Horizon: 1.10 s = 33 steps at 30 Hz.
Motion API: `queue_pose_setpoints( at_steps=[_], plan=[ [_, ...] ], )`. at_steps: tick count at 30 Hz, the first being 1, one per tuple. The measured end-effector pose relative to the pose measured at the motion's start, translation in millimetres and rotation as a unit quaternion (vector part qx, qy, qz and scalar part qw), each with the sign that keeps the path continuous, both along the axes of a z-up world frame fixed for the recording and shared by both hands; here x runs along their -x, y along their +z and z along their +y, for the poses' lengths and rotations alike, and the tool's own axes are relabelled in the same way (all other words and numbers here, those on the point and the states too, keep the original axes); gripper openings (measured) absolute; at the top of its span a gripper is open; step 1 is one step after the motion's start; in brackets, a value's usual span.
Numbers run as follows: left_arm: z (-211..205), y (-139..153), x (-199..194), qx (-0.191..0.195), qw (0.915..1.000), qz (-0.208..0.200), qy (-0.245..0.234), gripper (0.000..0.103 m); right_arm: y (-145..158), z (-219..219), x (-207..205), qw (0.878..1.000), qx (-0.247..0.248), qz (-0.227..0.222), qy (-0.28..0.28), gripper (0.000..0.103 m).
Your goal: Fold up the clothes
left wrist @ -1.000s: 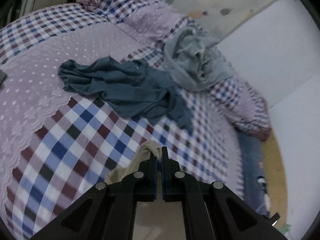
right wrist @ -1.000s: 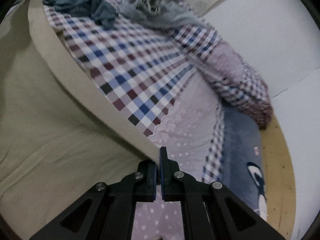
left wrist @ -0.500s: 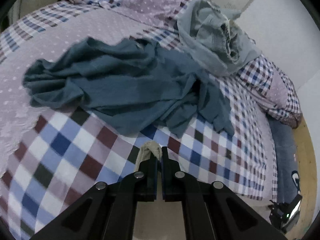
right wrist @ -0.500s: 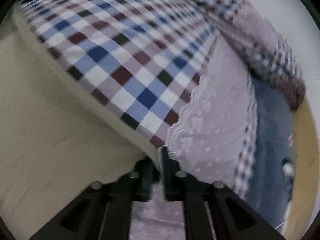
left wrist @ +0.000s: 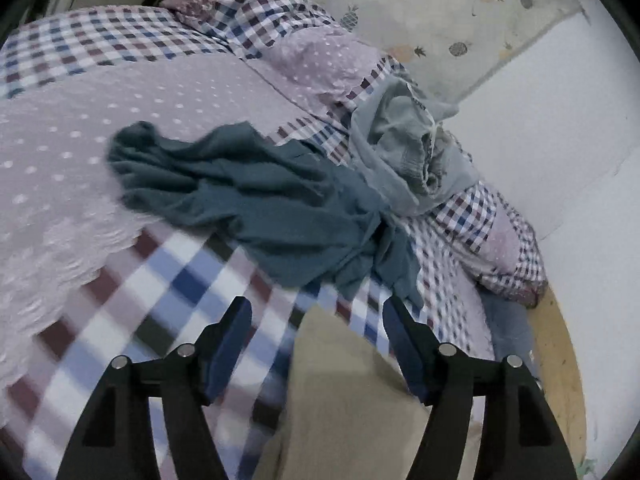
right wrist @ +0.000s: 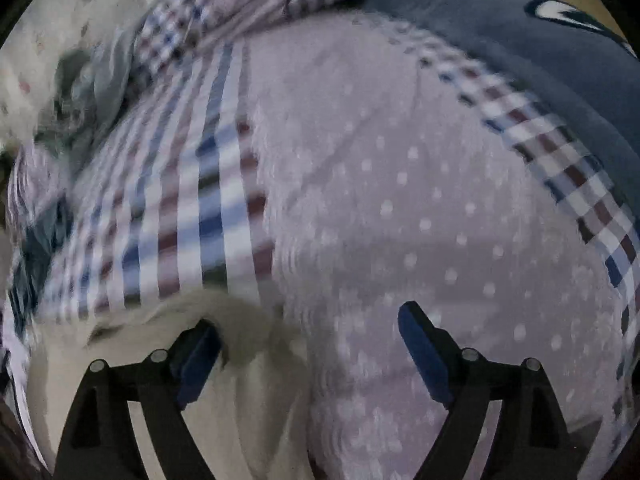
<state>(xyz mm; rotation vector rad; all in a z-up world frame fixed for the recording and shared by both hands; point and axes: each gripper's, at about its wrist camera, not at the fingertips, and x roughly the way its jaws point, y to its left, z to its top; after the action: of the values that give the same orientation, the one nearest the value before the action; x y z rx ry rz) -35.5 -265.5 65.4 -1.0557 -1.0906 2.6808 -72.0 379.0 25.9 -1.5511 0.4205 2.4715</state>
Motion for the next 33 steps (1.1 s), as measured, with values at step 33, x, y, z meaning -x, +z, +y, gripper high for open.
queue_pose_setpoints(
  at_steps=[33],
  plan=[
    [19,-32,-161,0.111,0.9802,-0.117,-0.115,0.043,86,-257,81,0.975,-0.022,0.204,0.086,0.085]
  ],
)
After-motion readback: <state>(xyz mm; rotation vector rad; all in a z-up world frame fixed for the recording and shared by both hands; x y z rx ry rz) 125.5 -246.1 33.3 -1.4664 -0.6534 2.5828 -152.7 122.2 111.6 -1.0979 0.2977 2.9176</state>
